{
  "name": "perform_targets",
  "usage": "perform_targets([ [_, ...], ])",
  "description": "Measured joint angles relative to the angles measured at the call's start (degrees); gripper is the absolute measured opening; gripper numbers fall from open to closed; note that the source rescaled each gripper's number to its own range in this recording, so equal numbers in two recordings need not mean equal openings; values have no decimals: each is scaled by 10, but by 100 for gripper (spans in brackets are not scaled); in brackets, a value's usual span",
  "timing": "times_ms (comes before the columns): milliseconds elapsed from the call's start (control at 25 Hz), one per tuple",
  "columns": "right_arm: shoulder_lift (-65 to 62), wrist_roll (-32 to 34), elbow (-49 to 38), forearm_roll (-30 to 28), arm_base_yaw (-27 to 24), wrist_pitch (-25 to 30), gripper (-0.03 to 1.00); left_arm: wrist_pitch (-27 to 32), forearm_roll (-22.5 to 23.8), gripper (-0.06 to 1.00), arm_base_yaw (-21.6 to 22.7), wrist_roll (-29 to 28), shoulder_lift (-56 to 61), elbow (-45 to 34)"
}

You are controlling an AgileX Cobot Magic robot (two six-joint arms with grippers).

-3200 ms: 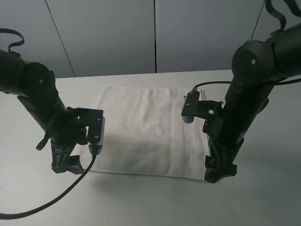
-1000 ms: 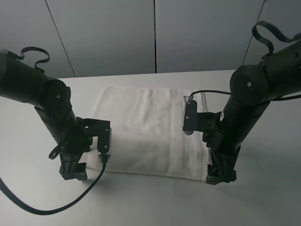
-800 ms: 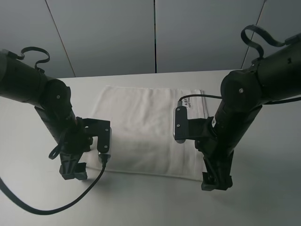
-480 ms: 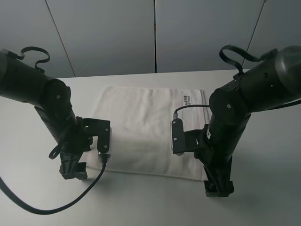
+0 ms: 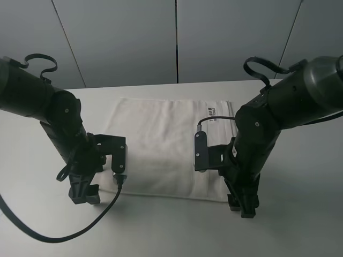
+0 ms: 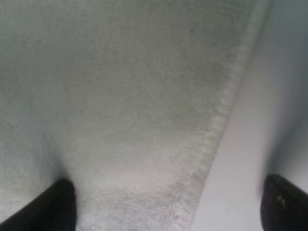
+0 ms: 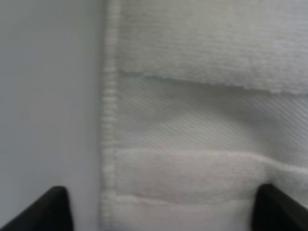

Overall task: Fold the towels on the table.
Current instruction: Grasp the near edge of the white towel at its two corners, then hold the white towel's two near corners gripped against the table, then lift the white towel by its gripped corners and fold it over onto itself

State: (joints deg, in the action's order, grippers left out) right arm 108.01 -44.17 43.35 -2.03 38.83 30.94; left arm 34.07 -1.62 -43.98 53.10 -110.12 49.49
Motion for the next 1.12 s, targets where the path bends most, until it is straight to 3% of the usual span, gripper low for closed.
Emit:
perform_targets([
  [200, 4, 7, 3, -6, -1, -27, 5, -2, 0, 99, 0, -2, 0, 0],
  [240, 4, 8, 4, -7, -1, -28, 0, -2, 0, 99, 0, -3, 0, 0],
  [480, 4, 7, 4, -7, -1, -28, 0, -4, 4, 99, 0, -3, -1, 0],
  [560, 4, 7, 4, -7, -1, -28, 0, -7, 7, 94, 0, -3, -1, 0],
  [640, 4, 7, 4, -7, -1, -28, 0, -20, 16, 78, 0, -4, -2, 0],
  [840, 4, 8, 4, -7, -1, -28, 0, -47, 37, 11, 1, -19, -4, 2],
  [880, 4, 11, 4, -7, -1, -28, 0, -51, 45, 3, 1, -29, -4, 4],
  [1120, 4, 15, 4, -7, -1, -28, 0, -52, 67, 0, 0, -80, -4, 3],
])
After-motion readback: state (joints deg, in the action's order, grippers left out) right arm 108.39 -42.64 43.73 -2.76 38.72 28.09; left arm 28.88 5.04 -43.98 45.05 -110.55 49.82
